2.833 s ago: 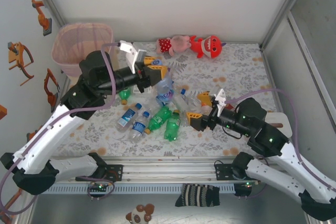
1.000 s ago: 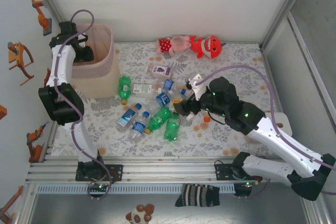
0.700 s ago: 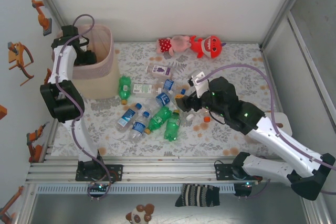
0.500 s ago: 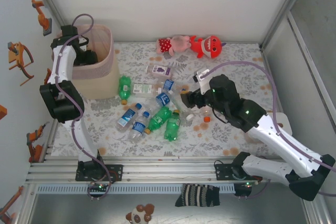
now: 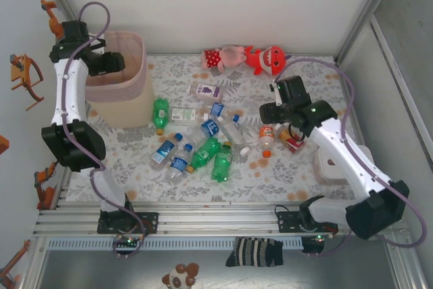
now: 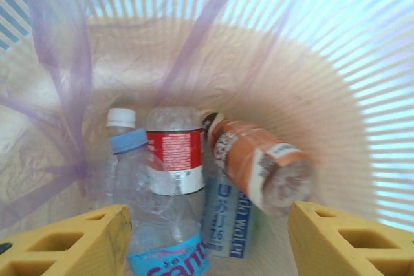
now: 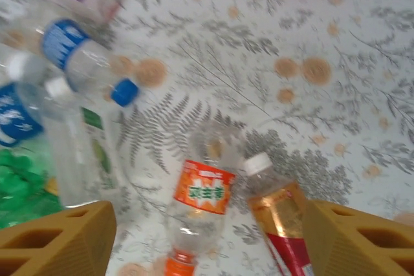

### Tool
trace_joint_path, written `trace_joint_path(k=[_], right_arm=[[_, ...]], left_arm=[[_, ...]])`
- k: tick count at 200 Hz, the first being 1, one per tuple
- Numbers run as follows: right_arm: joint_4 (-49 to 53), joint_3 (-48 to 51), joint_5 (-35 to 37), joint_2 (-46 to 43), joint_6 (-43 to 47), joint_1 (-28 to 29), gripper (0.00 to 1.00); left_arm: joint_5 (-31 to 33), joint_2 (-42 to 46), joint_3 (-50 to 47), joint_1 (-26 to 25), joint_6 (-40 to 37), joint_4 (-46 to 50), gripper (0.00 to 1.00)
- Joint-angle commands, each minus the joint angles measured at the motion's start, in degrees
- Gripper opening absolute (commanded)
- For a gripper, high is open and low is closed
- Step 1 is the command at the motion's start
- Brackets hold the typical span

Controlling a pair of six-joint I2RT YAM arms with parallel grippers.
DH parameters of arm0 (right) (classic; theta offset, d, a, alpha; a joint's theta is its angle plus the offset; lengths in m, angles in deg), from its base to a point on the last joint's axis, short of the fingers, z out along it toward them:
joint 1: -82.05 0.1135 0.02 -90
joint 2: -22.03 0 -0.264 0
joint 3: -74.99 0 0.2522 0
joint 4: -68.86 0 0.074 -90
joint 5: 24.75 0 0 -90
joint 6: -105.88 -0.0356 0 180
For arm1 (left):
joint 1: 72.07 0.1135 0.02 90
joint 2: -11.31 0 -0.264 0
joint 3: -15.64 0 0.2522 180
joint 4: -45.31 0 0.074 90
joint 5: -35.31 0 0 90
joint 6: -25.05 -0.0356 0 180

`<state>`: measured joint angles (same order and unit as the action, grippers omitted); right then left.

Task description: Put the plastic bottles in the bin

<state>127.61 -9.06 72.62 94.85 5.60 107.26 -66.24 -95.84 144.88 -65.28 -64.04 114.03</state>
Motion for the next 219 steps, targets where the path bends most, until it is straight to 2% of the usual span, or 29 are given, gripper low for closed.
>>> trace_joint_path(k=[1, 15, 52, 92, 125, 145, 175, 219], right_arm=[[5.44, -2.52, -0.93, 3.64, 1.90, -2.50, 0.69], [6.24, -3.48, -0.29, 6.60, 3.01, -3.62, 0.65], [6.69, -4.84, 1.08, 13.44, 6.49, -5.51, 0.64], [6.42, -5.54, 0.00, 19.49, 10.16, -7.05, 0.61], [6.03, -7.00, -0.37, 24.19, 10.29, -8.59, 0.53], [6.25, -8.00, -3.31, 25.39, 8.14, -8.79, 0.51], [5.14, -7.42, -8.28, 25.54, -0.01, -8.55, 0.51], [-0.03, -3.91, -11.93, 25.37, -7.12, -8.17, 0.60]], left_arm=[[-5.56, 4.75, -0.65, 0.16, 2.02, 0.93, 0.65], [-7.45, 7.10, -1.80, 0.16, 2.92, 0.38, 0.65], [-14.78, 13.52, -6.52, 0.07, 5.72, -2.61, 0.66], [-19.92, 21.28, -14.92, -0.19, 10.02, -8.63, 0.67], [-23.60, 27.42, -22.19, -0.72, 13.85, -13.98, 0.68], [-24.56, 30.14, -25.33, -1.35, 15.63, -15.96, 0.68], [-24.65, 33.48, -28.59, -2.37, 17.13, -17.80, 0.69], [-24.45, 35.62, -30.83, -3.43, 18.39, -18.92, 0.69]])
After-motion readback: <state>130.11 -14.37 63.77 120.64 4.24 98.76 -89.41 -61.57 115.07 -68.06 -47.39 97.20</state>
